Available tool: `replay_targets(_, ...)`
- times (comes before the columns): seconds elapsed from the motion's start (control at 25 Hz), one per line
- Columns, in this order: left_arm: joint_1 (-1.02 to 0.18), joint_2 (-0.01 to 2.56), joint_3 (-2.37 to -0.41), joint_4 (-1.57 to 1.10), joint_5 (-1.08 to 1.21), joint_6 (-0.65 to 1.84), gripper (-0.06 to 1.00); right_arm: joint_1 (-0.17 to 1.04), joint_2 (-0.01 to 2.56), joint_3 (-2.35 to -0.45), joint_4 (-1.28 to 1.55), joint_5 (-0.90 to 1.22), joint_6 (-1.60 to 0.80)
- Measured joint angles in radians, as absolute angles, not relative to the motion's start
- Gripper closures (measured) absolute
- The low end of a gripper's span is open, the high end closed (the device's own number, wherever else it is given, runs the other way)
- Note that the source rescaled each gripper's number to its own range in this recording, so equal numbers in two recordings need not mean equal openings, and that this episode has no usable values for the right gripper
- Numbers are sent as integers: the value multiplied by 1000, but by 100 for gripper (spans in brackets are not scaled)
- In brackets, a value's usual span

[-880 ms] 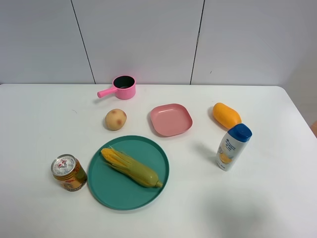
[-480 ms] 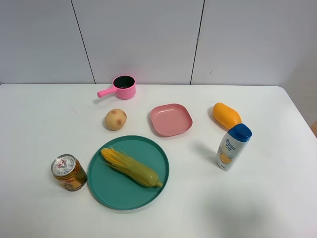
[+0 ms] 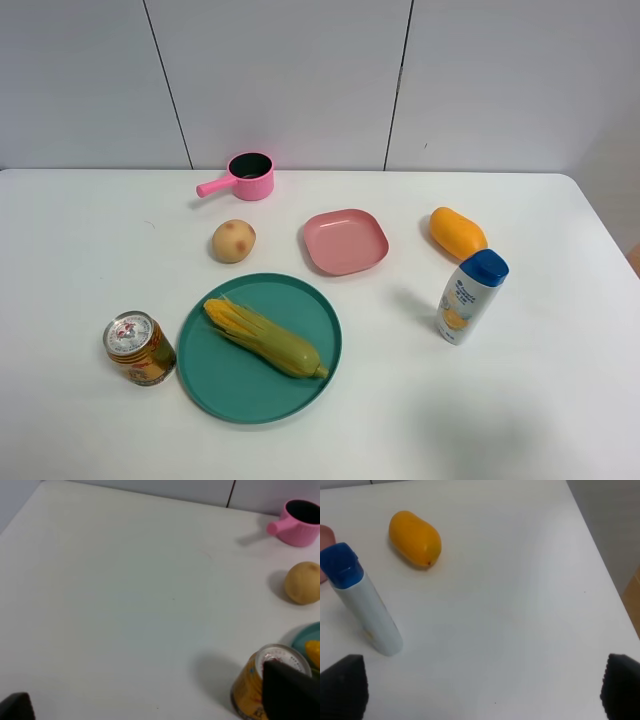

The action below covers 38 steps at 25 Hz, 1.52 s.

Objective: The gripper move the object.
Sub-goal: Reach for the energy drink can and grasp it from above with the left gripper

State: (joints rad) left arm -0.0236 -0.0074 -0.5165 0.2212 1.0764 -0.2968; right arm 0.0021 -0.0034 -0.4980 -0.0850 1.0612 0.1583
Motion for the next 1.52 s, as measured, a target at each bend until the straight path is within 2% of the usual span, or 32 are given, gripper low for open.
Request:
replay_targets(0.32,-24,69,-560,221,1069,-304,-6,2,-3,-498,-85,1061,158)
replay_targets(0.8,-24,807,-866,200,1054,-164,-6,2,-3,-498,-85,1061,158)
replay_targets(1.08,-25,1132,-894,14,1038,-49,-5,2,-3,-498,-85,1061,158)
replay_targets(1.52,-169,1233,-873,-71,961,-45,-5,2,-3,-498,-85,1061,158)
